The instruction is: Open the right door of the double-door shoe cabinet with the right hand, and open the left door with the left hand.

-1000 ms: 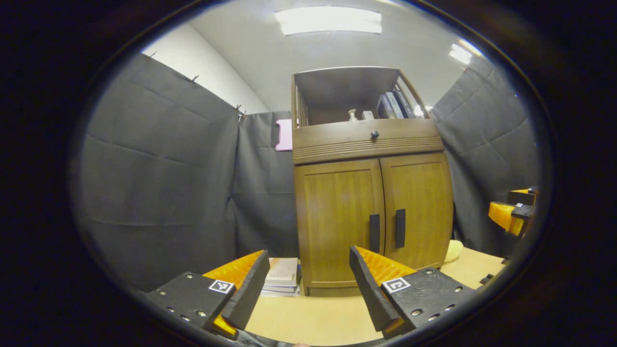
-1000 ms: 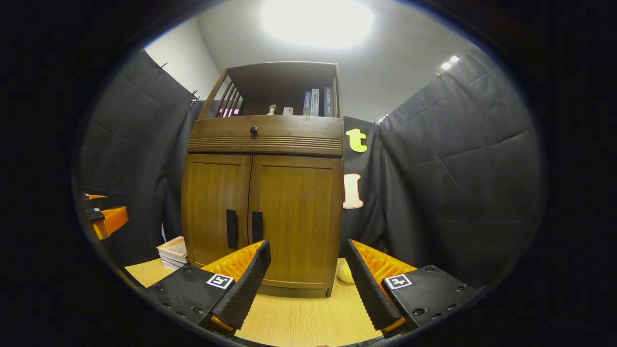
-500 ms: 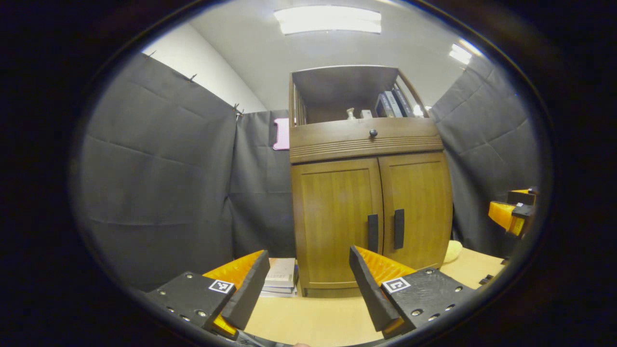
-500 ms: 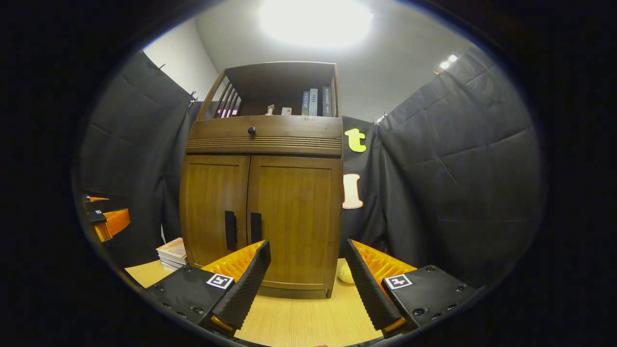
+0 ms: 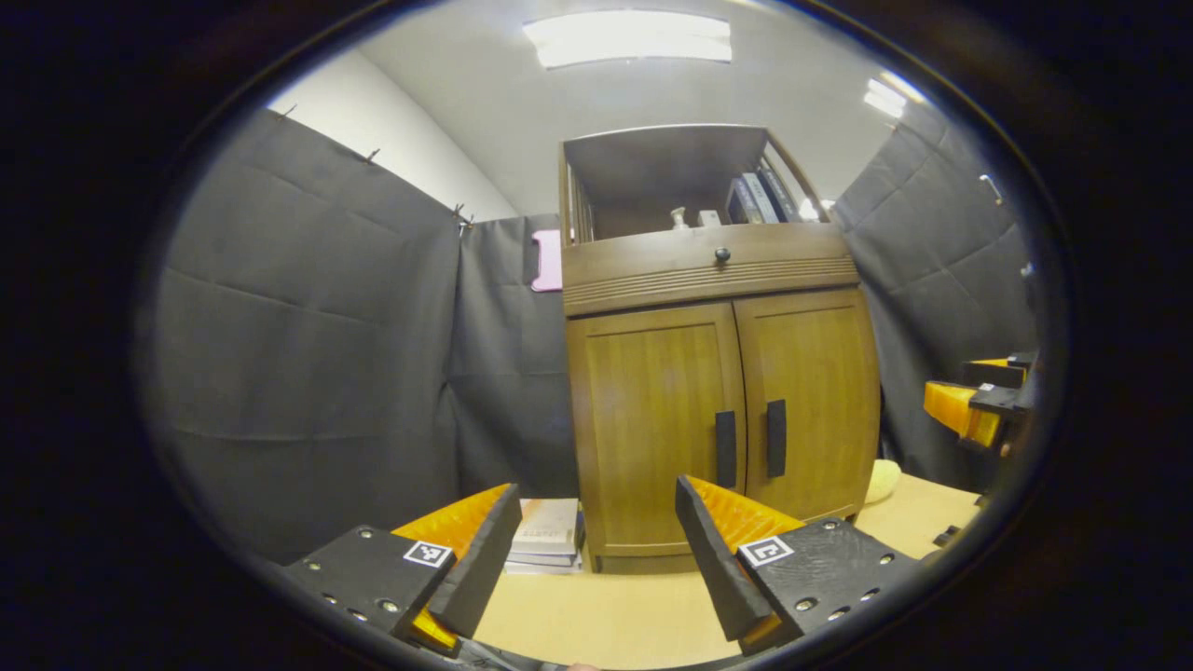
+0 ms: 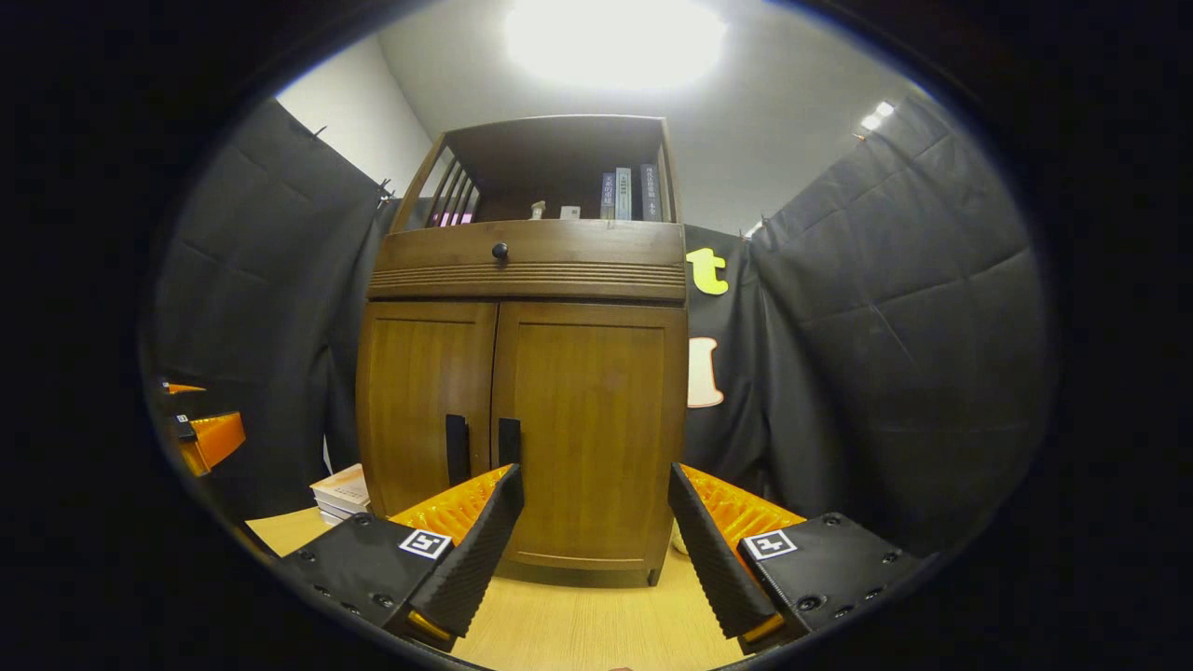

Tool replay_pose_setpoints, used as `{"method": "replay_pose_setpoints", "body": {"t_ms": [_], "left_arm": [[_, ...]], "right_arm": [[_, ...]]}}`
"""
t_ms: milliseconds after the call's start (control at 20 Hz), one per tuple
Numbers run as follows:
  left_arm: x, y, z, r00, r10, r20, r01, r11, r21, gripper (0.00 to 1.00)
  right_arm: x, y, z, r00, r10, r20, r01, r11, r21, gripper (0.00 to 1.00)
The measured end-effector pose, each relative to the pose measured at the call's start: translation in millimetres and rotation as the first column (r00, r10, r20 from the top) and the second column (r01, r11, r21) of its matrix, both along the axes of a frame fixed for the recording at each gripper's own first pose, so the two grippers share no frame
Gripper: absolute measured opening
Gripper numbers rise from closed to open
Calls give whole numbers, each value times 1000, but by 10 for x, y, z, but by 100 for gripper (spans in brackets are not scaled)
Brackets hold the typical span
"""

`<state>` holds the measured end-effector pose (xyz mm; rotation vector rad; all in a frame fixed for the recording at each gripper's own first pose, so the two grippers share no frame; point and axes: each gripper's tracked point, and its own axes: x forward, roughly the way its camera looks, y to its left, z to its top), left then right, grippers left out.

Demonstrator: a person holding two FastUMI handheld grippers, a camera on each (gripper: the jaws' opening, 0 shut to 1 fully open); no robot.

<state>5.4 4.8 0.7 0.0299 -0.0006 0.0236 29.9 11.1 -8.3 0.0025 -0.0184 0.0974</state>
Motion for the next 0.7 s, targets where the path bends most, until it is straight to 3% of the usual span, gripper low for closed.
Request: {"method": "replay_pose_setpoints", "body": {"t_ms": [700], "left_arm": [[-244,428,31,989,146,5,-146,988,41,95]], "right_arm": [[970,664,-55,993,117,-7,-117,992,38,98]]}}
